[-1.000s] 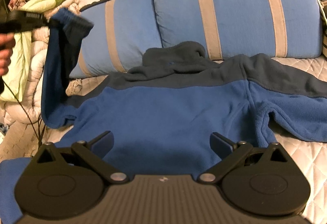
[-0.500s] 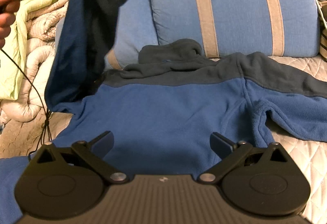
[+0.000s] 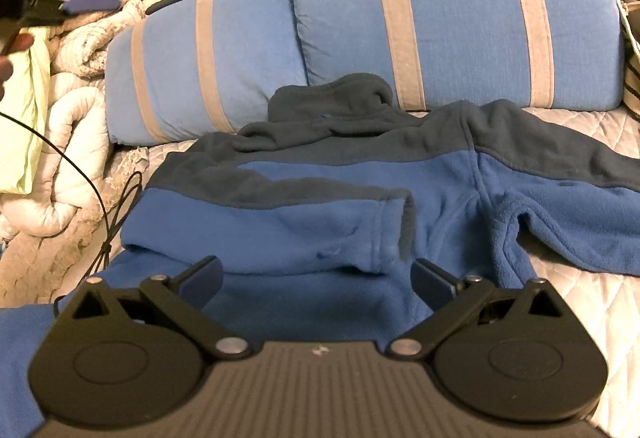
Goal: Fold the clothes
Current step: 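Lay the sleeve across the hoodie front and open the left tool, then grasp the hoodie side edge with the right tool and fold it inward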
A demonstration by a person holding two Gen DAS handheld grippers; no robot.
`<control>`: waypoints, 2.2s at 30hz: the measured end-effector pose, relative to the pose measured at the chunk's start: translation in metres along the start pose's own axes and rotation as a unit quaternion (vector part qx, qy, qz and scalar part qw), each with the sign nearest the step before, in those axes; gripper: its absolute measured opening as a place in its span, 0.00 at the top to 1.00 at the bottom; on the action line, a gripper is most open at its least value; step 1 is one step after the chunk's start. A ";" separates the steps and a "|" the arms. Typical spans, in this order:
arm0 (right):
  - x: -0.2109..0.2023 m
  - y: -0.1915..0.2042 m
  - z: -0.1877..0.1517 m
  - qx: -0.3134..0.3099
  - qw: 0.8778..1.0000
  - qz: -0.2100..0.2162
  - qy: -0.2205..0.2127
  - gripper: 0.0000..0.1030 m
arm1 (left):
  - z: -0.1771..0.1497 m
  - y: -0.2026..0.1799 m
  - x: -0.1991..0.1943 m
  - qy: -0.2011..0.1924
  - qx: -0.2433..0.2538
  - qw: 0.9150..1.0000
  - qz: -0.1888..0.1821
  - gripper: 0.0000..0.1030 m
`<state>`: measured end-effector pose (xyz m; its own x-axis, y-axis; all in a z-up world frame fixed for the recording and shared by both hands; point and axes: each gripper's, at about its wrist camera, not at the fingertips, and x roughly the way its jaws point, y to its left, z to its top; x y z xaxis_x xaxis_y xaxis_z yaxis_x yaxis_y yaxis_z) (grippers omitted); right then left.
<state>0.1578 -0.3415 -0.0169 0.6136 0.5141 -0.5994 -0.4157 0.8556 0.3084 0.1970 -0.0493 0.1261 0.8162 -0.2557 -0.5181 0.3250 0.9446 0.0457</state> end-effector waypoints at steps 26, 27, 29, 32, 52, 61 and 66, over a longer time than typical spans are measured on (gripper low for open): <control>0.018 0.044 0.006 -0.337 0.940 -0.043 0.027 0.00 | -0.128 0.138 -0.043 0.085 -0.097 0.989 0.068 0.27; 0.022 0.045 0.005 -0.364 0.930 -0.050 0.028 0.00 | -0.132 0.140 -0.042 0.088 -0.102 0.989 0.068 0.27; 0.032 0.045 0.003 -0.409 0.910 -0.064 0.031 0.03 | -0.140 0.143 -0.040 0.092 -0.109 0.987 0.069 0.27; 0.045 0.046 0.000 -0.475 0.877 -0.062 0.042 0.08 | -0.148 0.146 -0.038 0.096 -0.116 0.986 0.068 0.27; 0.097 0.064 0.008 -0.632 0.752 0.023 0.185 0.52 | -0.164 0.154 -0.037 0.106 -0.124 0.984 0.071 0.27; 0.103 0.068 0.022 -0.671 0.721 -0.018 0.169 0.93 | -0.165 0.157 -0.041 0.105 -0.132 0.983 0.076 0.27; 0.086 0.067 0.021 -0.711 0.689 -0.139 -0.004 0.94 | -0.166 0.159 -0.044 0.102 -0.136 0.983 0.076 0.27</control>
<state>0.1972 -0.2389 -0.0319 0.8034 0.3480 -0.4831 -0.5152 -0.0003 -0.8571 0.1331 0.1461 0.0145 0.7243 -0.0872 -0.6840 0.0445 0.9958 -0.0799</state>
